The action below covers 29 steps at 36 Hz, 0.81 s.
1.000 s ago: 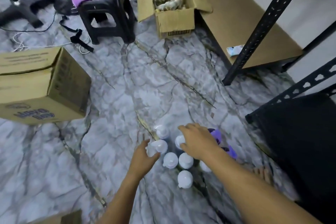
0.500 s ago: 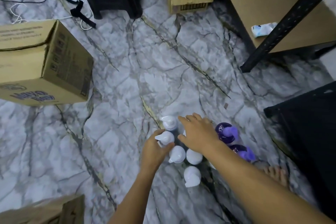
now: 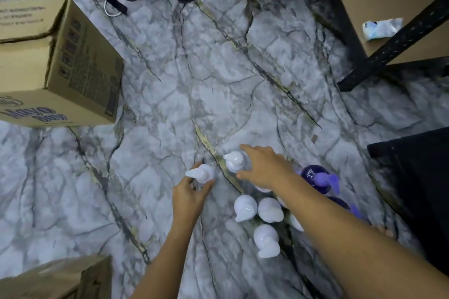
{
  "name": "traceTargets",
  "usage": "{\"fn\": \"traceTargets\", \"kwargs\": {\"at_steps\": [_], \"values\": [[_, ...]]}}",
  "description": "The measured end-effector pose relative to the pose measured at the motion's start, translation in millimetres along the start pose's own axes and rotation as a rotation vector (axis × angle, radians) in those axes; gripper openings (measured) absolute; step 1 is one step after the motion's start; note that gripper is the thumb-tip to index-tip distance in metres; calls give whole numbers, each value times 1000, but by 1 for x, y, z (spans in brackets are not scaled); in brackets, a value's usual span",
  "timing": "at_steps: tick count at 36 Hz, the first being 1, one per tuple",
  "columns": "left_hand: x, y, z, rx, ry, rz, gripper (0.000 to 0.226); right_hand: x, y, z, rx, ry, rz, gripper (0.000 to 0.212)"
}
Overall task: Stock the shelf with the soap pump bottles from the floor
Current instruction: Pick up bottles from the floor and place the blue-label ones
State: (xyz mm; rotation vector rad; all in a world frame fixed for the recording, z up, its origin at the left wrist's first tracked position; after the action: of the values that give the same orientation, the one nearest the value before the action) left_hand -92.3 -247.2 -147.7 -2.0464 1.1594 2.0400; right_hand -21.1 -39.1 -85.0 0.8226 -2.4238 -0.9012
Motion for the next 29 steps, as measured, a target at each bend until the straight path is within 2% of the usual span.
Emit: {"fn": "traceTargets", "kwargs": {"at_steps": [9, 14, 19, 23, 29], "values": [[1, -1, 2, 11, 49, -92, 55, 8, -16, 31, 142, 41, 101, 88], [3, -1, 4, 8, 56, -105, 58, 12, -21, 40, 140, 63, 96, 81], [3, -3, 3, 2, 110, -149, 61, 20, -20, 40, 34, 107, -1, 52], [2, -3, 4, 7, 134, -166, 58, 18, -12, 32, -47, 116, 25, 38], [-3, -1, 4, 34, 155, -152, 62, 4, 20, 5, -131, 54, 254, 48]]}}
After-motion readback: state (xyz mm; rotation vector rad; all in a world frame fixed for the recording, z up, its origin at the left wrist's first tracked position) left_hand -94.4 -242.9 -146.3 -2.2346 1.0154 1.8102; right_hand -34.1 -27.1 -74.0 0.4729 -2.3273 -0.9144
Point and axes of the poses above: each hand's wrist, its own z-axis towards the middle knuckle, its own y-axis out of the back of the hand, x = y × z, the point moved 5 cm from there along z, towards the middle knuckle, and after that the axes turned 12 degrees about -y, right-handed, at the moved point
